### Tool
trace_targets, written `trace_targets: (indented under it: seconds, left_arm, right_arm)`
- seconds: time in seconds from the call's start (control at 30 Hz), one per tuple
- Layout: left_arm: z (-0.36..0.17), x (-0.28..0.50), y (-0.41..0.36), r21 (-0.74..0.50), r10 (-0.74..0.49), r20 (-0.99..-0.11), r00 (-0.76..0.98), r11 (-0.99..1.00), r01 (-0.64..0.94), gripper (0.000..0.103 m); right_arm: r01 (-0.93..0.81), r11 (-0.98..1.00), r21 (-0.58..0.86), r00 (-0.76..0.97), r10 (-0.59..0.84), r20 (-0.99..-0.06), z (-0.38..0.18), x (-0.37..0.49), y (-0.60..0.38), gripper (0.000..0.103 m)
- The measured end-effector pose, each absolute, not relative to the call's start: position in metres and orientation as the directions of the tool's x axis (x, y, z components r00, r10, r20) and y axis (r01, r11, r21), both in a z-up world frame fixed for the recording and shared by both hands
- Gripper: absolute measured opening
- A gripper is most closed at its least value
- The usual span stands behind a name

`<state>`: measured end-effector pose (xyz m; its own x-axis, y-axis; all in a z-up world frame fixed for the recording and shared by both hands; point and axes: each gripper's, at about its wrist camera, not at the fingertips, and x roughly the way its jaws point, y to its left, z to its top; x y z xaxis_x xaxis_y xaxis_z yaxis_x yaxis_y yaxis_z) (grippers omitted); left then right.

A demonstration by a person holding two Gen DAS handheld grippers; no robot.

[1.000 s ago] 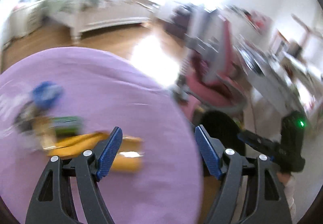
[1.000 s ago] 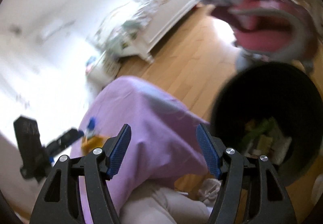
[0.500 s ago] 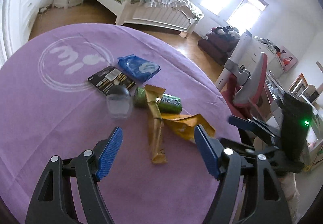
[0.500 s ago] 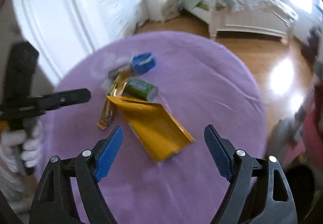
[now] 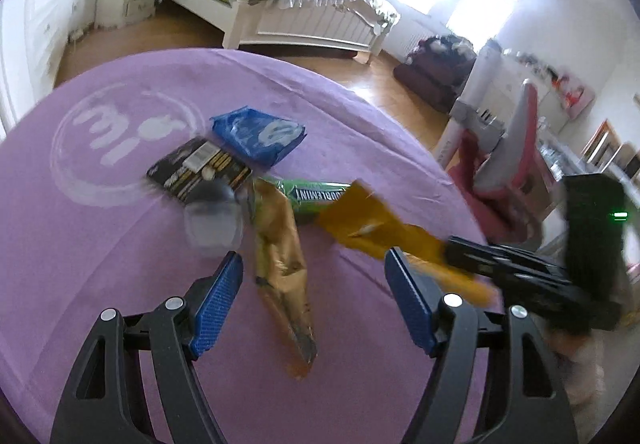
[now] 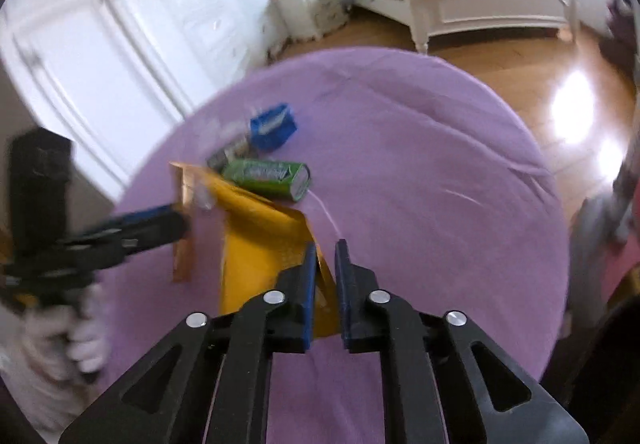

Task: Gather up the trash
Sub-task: 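Grasp the yellow foil wrapper with the right tool while the left tool grasps the gold strip wrapper, then carry both wrappers over the black bin and open both tools to drop them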

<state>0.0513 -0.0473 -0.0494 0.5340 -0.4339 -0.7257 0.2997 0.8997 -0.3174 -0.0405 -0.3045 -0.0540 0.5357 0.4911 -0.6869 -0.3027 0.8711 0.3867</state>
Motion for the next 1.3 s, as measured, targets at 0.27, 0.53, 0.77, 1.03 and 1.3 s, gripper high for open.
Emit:
trace_targets:
  seconds: [0.27, 0.53, 0.77, 1.03, 1.3]
  left_arm:
    - [-0.066, 0.054, -0.05, -0.263, -0.378, -0.77, 0.514, 0.922, 0.284, 0.036]
    - [-0.066, 0.042, -0.034, -0.274, -0.395, -0.776, 0.491, 0.913, 0.302, 0.015]
    - [-0.062, 0.028, -0.026, -0.338, -0.453, -0.742, 0.494, 0.89, 0.308, 0.015]
    - [-0.037, 0.012, -0.04, -0.379, -0.528, -0.682, 0.506, 0.847, 0.374, 0.015]
    - [-0.022, 0.018, -0.075, -0.18, -0.392, -0.738, 0.55, 0.899, 0.4, 0.018]
  right_arm:
    - [-0.283, 0.877, 0.389, 0.529, 0.481, -0.699, -0.05, -0.052, -0.307, 0.009]
    - [-0.376, 0.891, 0.254, 0.514, 0.429, -0.743, -0.056, -0.043, -0.261, 0.084]
    - [-0.391, 0.873, 0.29, 0.491, 0.465, -0.737, -0.058, -0.051, -0.25, 0.008]
    - [-0.244, 0.836, 0.491, 0.665, 0.513, -0.543, -0.022, -0.101, -0.335, 0.007]
    - [-0.068, 0.79, 0.61, 0.775, 0.427, -0.466, -0.025, -0.146, -0.435, 0.008]
